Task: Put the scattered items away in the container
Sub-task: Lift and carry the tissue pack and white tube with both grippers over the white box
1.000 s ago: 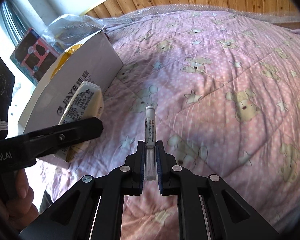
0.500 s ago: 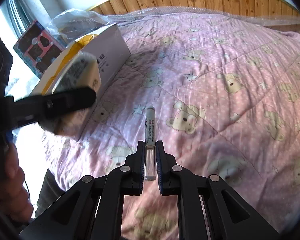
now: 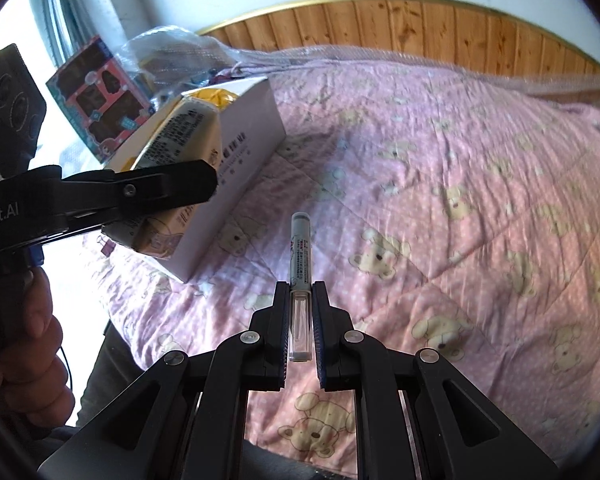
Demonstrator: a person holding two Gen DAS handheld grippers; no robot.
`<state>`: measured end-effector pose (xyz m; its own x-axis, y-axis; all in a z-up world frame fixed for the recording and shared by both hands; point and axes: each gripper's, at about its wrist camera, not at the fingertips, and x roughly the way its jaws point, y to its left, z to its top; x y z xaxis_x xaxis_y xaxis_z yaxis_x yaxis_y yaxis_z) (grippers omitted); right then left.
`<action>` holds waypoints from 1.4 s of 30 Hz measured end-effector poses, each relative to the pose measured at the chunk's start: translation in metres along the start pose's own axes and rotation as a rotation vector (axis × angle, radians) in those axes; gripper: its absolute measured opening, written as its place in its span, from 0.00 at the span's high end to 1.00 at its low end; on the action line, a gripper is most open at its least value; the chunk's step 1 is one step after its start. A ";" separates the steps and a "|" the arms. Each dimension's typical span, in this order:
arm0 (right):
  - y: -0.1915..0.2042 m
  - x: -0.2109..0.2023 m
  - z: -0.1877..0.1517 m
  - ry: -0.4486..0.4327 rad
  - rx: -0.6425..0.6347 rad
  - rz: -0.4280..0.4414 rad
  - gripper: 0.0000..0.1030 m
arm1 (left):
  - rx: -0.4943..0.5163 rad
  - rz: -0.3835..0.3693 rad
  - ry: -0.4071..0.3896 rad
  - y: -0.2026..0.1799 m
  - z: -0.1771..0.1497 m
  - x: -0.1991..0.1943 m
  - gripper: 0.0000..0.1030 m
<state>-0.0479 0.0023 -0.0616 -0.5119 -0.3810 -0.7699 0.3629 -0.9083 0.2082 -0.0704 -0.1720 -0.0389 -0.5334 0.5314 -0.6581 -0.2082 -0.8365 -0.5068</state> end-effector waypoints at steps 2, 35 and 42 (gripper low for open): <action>0.006 -0.002 0.005 -0.006 -0.014 0.004 0.89 | -0.004 -0.007 -0.012 0.001 0.001 -0.006 0.54; 0.117 0.032 0.110 -0.067 -0.203 0.103 0.89 | -0.196 -0.027 -0.185 0.109 0.046 -0.074 0.54; 0.132 0.050 0.130 -0.079 -0.196 0.155 0.89 | -0.216 0.021 -0.196 0.137 0.056 -0.082 0.54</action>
<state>-0.1270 -0.1587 0.0062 -0.4949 -0.5324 -0.6867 0.5818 -0.7900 0.1932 -0.1013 -0.3380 -0.0230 -0.6881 0.4608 -0.5605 -0.0271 -0.7883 -0.6147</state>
